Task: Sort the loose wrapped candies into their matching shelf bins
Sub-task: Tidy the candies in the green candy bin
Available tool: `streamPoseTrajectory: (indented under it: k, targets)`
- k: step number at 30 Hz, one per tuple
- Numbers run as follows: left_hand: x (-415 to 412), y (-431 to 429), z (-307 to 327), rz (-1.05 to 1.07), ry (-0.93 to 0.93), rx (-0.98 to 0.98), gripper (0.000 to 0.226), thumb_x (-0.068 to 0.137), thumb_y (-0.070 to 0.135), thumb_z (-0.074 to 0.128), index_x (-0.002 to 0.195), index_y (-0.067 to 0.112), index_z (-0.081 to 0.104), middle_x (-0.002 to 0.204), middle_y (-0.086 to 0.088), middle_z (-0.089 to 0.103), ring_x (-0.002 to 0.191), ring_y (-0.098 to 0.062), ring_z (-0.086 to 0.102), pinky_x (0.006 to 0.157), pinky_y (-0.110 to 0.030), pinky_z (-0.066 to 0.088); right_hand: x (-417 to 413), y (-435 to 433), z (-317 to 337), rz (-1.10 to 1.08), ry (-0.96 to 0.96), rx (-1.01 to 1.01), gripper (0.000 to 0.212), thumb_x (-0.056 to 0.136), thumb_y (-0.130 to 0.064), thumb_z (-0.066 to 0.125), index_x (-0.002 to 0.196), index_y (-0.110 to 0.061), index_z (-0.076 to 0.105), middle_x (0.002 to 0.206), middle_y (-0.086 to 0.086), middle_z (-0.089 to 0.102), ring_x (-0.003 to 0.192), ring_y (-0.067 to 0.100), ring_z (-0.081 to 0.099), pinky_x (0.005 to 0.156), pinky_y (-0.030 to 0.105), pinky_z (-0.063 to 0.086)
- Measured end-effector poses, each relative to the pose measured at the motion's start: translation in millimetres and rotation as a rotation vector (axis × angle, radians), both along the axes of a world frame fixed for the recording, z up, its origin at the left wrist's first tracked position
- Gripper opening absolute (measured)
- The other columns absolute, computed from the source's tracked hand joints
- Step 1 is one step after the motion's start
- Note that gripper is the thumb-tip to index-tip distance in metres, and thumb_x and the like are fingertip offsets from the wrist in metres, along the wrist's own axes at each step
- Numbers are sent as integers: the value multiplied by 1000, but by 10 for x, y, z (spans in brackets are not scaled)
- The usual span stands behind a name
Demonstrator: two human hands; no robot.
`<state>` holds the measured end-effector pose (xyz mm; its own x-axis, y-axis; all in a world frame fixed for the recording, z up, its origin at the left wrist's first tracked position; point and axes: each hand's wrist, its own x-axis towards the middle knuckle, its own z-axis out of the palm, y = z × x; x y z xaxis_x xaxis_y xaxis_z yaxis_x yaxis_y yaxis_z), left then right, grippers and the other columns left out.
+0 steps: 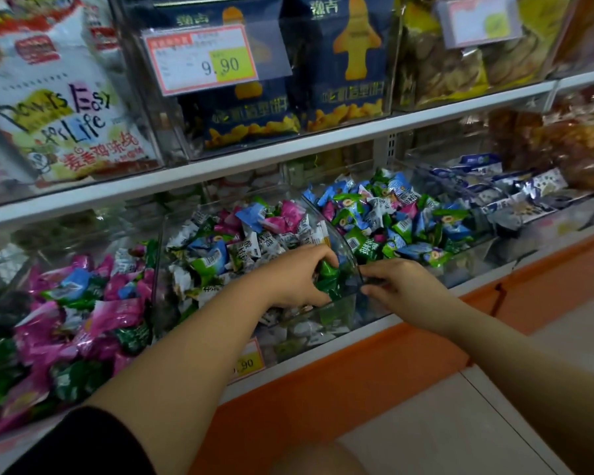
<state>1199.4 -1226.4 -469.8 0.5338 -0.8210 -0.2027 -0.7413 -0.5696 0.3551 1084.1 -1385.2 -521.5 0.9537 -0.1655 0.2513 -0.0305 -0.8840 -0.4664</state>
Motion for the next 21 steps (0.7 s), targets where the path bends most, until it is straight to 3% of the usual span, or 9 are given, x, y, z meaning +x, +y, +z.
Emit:
streamPoseTrajectory:
  k: [3, 5, 8, 10, 13, 18, 21]
  targets:
    - [53, 17, 41, 15, 59, -2, 41, 84, 22, 71, 115, 31, 44, 135, -3, 42, 108, -25, 53, 86, -42, 51, -6, 0, 5, -3, -2, 8, 39, 93, -23, 58, 131, -14, 55, 130, 4, 58, 108, 16, 58, 89, 19, 42]
    - [73, 25, 68, 32, 108, -1, 45, 86, 21, 69, 120, 35, 43, 134, -7, 45, 112, -28, 54, 87, -45, 51, -3, -2, -1, -4, -7, 8, 39, 93, -22, 58, 131, -13, 56, 129, 4, 59, 107, 16, 58, 88, 18, 42]
    - [87, 26, 91, -19, 109, 43, 59, 87, 21, 68, 136, 38, 39, 145, 0, 37, 120, -20, 49, 85, -32, 45, 0, -1, -9, 7, -27, 18, 37, 92, -21, 60, 128, -12, 59, 120, 6, 64, 99, 19, 60, 88, 26, 48]
    - [109, 33, 101, -49, 72, 35, 56, 86, 23, 68, 135, 37, 44, 148, 2, 35, 121, -17, 48, 87, -27, 39, -3, -2, -12, 17, -43, 26, 34, 92, -19, 61, 125, -12, 61, 111, 9, 66, 91, 23, 62, 84, 39, 51]
    - [120, 60, 63, -34, 9, -29, 46, 85, 26, 70, 127, 35, 54, 143, 3, 45, 119, -15, 51, 91, -28, 40, -9, 2, -9, 15, -44, 21, 32, 91, -18, 61, 123, -12, 63, 107, 10, 67, 88, 26, 62, 80, 44, 51]
    - [65, 65, -74, 18, -114, -170, 39, 82, 26, 72, 120, 28, 63, 129, 2, 59, 112, -14, 57, 95, -31, 46, -3, 14, 4, -2, -12, 54, 35, 92, -20, 60, 126, -13, 60, 115, 8, 66, 93, 21, 63, 84, 40, 52]
    - [39, 71, -112, 71, -158, -250, 33, 81, 27, 73, 113, 26, 66, 119, 1, 64, 103, -14, 59, 90, -32, 49, -15, 40, 44, -24, 30, 68, 37, 93, -21, 59, 130, -15, 57, 121, 8, 63, 96, 20, 62, 87, 37, 52]
